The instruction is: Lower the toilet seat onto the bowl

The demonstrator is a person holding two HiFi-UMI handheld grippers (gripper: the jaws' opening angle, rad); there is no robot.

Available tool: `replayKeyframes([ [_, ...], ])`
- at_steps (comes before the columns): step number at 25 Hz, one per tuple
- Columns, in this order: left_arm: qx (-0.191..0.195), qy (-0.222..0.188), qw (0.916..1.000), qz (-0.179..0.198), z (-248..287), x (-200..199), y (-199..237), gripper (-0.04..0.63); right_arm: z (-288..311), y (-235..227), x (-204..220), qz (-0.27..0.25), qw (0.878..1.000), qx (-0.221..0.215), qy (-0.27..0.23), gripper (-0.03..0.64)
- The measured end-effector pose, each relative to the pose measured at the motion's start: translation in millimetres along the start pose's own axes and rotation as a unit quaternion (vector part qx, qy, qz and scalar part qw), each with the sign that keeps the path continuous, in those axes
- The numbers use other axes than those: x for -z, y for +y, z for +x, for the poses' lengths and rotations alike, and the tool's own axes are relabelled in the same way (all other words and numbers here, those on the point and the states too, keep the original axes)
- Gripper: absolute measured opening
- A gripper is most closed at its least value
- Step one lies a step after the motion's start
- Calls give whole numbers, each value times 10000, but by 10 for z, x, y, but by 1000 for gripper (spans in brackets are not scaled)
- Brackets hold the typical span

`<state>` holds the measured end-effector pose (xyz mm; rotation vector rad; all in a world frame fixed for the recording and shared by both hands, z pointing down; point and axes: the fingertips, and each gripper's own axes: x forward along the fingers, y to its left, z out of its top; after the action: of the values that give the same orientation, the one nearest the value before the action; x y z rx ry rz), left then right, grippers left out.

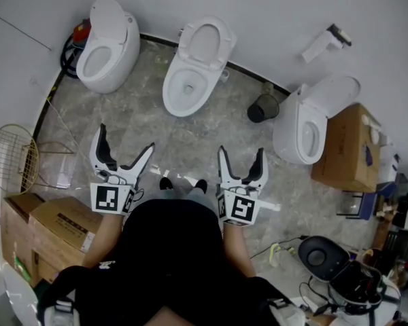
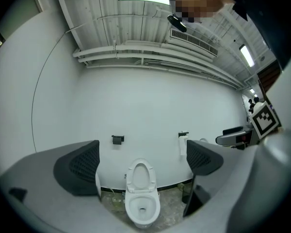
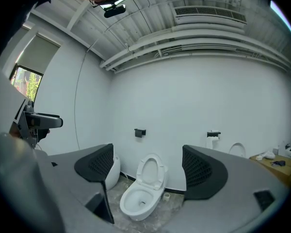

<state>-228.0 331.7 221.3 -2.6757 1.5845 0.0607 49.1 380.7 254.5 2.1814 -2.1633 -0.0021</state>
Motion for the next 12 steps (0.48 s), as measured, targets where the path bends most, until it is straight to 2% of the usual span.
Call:
replayKeyframes([
  [12,20,-156,9999,-32,56,-59,286,540,156,189,-99,-8,9999,25,-97,433],
])
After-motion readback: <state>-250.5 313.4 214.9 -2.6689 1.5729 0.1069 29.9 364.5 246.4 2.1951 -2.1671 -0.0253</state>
